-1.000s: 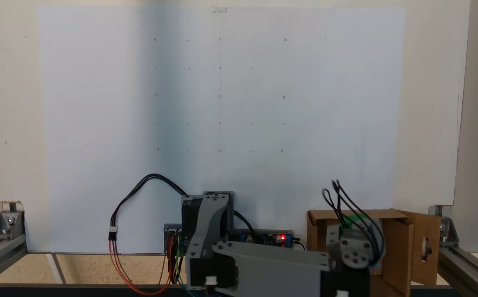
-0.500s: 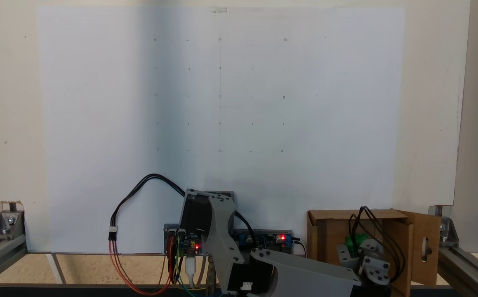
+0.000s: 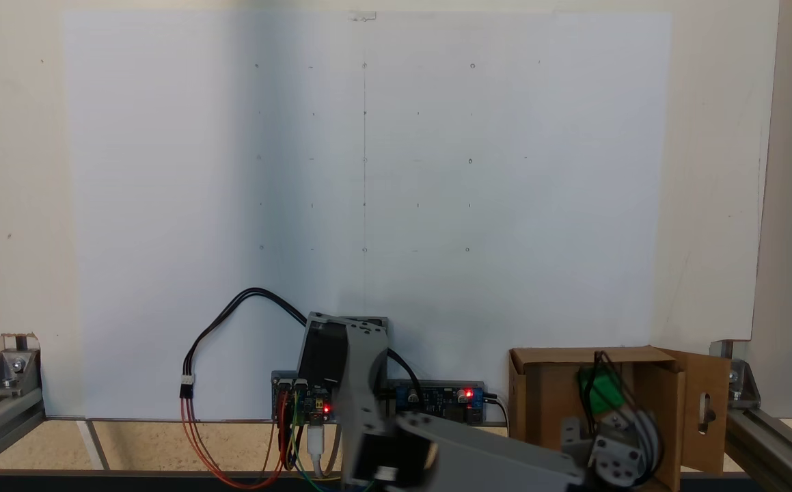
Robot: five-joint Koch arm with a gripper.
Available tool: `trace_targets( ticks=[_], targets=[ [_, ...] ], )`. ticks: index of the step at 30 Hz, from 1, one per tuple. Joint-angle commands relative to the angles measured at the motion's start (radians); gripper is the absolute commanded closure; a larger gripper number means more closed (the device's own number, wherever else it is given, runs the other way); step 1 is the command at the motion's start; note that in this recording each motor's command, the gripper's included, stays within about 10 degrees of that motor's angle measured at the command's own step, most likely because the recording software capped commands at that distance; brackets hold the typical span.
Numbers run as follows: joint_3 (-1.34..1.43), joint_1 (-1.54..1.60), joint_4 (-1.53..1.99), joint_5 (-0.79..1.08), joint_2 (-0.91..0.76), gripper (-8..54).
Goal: Grasp a green dice and put it in the bin.
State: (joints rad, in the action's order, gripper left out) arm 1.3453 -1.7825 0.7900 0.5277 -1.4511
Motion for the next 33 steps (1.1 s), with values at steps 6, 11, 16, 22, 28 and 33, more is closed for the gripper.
trace_targets(
  ticks=[6, 11, 16, 22, 28, 33],
  targets=[
    [-0.028, 0.33, 0.005, -0.285, -0.279, 8.3],
    [-0.028, 0.687, 0.005, -0.494, -0.336, 2.7],
    [-0.025, 1.049, -0.008, -0.601, -0.411, 1.0],
    [0.135, 1.483, -0.149, -0.606, -0.538, 1.0],
    [0.482, 1.759, -0.415, -0.604, -0.686, 0.4],
    [0.821, 1.775, -0.653, -0.601, -0.819, 0.4]
  ],
)
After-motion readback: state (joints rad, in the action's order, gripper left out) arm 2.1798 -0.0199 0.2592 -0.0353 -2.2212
